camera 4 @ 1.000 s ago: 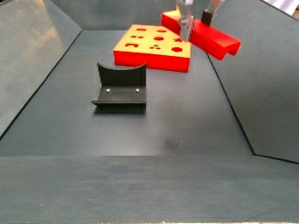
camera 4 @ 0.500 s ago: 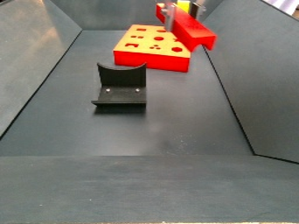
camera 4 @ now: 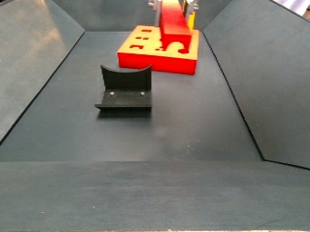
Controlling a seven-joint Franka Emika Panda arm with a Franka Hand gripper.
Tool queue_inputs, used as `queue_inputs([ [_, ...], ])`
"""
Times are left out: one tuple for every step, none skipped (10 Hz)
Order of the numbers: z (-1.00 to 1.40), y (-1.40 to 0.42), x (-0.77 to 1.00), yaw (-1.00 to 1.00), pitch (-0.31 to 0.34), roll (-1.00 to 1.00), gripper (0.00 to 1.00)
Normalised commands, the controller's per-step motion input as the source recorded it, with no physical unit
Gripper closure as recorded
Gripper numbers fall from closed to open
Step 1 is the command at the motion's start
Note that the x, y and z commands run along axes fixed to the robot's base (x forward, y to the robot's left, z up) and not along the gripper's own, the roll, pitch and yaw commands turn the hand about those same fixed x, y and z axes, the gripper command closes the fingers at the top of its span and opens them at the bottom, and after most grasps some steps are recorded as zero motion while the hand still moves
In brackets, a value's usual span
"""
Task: Pick up the arch object. Move up. Place the arch object on the fixture. Regrasp the arch object. Rotate the arch object. Move to above the board. Insert the arch object.
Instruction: Place the arch object on the fixture.
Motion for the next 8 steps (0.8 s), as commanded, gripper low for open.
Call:
queue_inputs([
  [0.03,-0.01,1.0,-0.16,0.078,-0.14,1.0],
  [0.03,-0.01,1.0,-0.13,0.084,-0.14,1.0],
  [0.03,0.0,1.0,-0.09,0.094,-0.15,1.0],
  [0.02,0.0,1.0,-0.08,0.101,-0.16,1.0],
  [0.02,0.0,1.0,-0.06,0.107,-0.17,1.0],
  [-0.3,-0.62,1.0,-0.03,0.073,-1.0,1.0],
  [-0.29,-0.56,0.93,-0.04,0.073,-1.0,1.0],
  [-0.24,-0.4,0.89,-0.04,0.075,-1.0,1.0],
])
